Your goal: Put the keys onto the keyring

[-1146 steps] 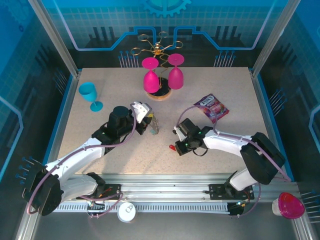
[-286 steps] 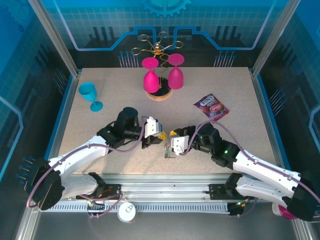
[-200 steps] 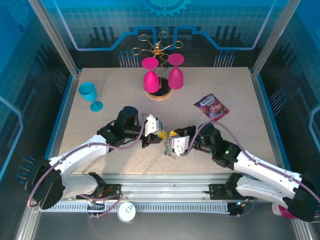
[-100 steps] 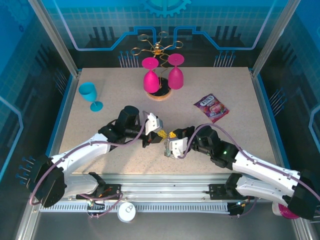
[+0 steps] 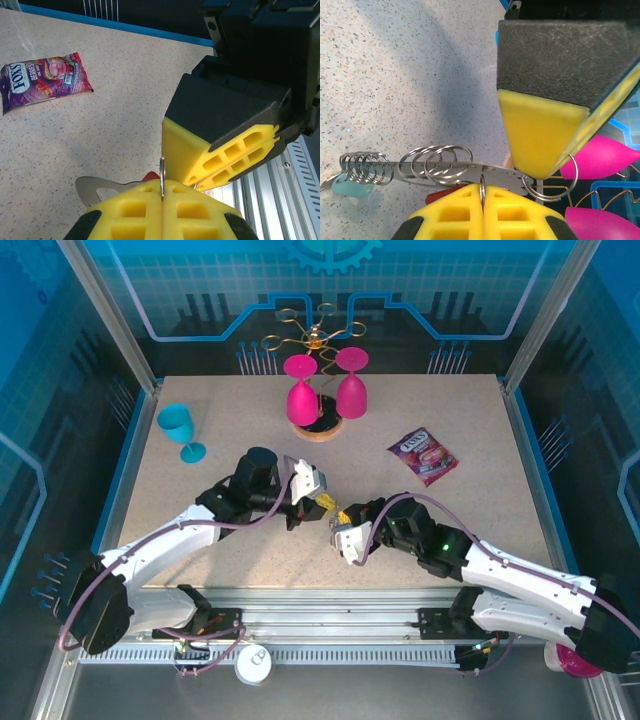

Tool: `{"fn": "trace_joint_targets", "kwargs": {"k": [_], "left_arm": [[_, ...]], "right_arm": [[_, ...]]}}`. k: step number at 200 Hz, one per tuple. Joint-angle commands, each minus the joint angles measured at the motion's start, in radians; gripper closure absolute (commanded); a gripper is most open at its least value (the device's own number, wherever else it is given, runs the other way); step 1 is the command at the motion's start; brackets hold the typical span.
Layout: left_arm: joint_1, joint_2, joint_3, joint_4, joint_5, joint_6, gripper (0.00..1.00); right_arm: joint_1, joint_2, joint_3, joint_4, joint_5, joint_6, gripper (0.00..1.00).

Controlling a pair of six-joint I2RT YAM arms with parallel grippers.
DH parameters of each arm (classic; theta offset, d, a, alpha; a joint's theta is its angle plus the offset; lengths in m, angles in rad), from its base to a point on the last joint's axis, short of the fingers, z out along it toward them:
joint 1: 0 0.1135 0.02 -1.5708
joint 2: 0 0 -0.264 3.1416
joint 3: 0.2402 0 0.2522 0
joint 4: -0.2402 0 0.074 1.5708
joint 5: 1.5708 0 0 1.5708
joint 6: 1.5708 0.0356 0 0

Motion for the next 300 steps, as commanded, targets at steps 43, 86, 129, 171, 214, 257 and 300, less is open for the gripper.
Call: {"fn": "trace_joint_targets", "kwargs": {"k": [43, 86, 129, 171, 214, 257, 300], "left_arm": [[0.009, -0.001, 0.035, -0.012, 0.012, -0.012, 1.00], [0.009, 0.016, 0.059, -0.041, 0.020, -0.029, 1.00], [0.008, 0.019, 0.061, -0.058, 0.019, -0.027, 1.00], [0.008, 0.025, 0.061, -0.064, 0.023, -0.028, 1.00], [0.009, 0.027, 0.064, -0.064, 0.026, -0.029, 1.00], [0.008, 0.029, 0.066, -0.064, 0.037, -0.025, 1.00], [0.008, 0.031, 0.066, -0.060, 0.049, -0.022, 1.00]], "right_arm": [[-0.052, -0.075, -0.013, 0.019, 0.026, 0.087, 1.00], [-0.052, -0.079, 0.002, 0.032, -0.027, 0.063, 1.00], [-0.052, -0.073, 0.008, 0.055, -0.029, 0.047, 1.00], [-0.052, -0.075, 0.009, 0.083, -0.023, 0.055, 1.00], [-0.052, -0.069, 0.011, 0.087, -0.035, 0.051, 1.00], [-0.050, -0.056, 0.012, 0.092, -0.025, 0.043, 1.00], [-0.050, -0.043, 0.016, 0.095, -0.002, 0.042, 1.00]]}}
